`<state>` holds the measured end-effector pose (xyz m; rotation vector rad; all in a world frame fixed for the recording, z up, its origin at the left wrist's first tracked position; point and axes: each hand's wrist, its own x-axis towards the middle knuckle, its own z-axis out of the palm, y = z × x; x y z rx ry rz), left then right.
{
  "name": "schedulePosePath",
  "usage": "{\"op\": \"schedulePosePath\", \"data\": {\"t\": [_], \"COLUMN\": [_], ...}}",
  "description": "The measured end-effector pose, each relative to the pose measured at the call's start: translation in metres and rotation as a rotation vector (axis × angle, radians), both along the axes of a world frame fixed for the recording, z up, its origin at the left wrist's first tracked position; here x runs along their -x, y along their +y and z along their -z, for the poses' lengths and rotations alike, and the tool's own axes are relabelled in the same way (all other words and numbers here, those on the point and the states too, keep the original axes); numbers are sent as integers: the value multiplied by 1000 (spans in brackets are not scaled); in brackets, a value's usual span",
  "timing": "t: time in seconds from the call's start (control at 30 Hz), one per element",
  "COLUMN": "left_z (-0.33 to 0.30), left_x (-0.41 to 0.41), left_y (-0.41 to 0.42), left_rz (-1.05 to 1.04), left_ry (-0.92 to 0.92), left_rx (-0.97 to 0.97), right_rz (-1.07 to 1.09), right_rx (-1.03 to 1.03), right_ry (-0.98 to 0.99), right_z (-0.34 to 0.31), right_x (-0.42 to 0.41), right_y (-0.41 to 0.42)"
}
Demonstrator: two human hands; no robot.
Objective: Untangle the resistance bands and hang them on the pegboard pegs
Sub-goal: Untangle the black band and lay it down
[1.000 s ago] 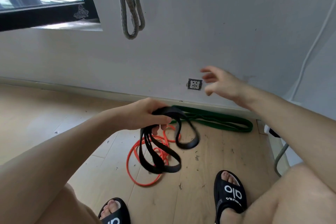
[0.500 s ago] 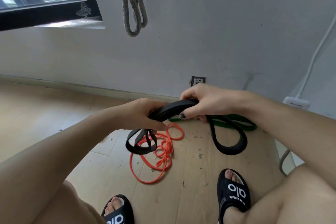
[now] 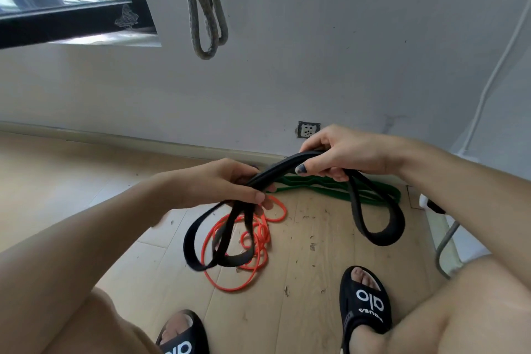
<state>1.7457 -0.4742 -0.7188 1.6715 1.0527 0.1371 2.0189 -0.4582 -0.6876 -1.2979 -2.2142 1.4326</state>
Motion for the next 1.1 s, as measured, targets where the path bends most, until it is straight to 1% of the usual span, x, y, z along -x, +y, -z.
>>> {"op": "schedulePosePath", "data": {"t": [0.1,0.23,0.53,0.67,0.8,0.83,0.93,1.03,1.1], "left_z": [1,-2,-1,0,-1,-1,-2,0,1], "left_x": [-3,-8,-9,-11,-6,-6,-5,-6,-7], "left_y": [-3,-2,1,1,1,1,1,1,2], "left_rz": [-8,21,35,70,-7,-8,11,3,10], "left_ry": [-78,-89,-43,16,-53,-61,-30,3,-15], "left_rx": [157,165,-36,-141,-96,-109,-160,-135,-139], "right_rz": [4,8,29,52,79,90,103,97,112], "right_rx": [38,88,109,93,95,100,112,125,130], "right_ry": [13,63,92,101,122,129,125,122,125], "right_z": [0,-3,-3,-2,1,1,3,5,5], "right_x": [-1,-2,-6,-10,-15,-17,-21,-21,-24], "right_y": [1,2,3,4,7,8,9,9,9]}}
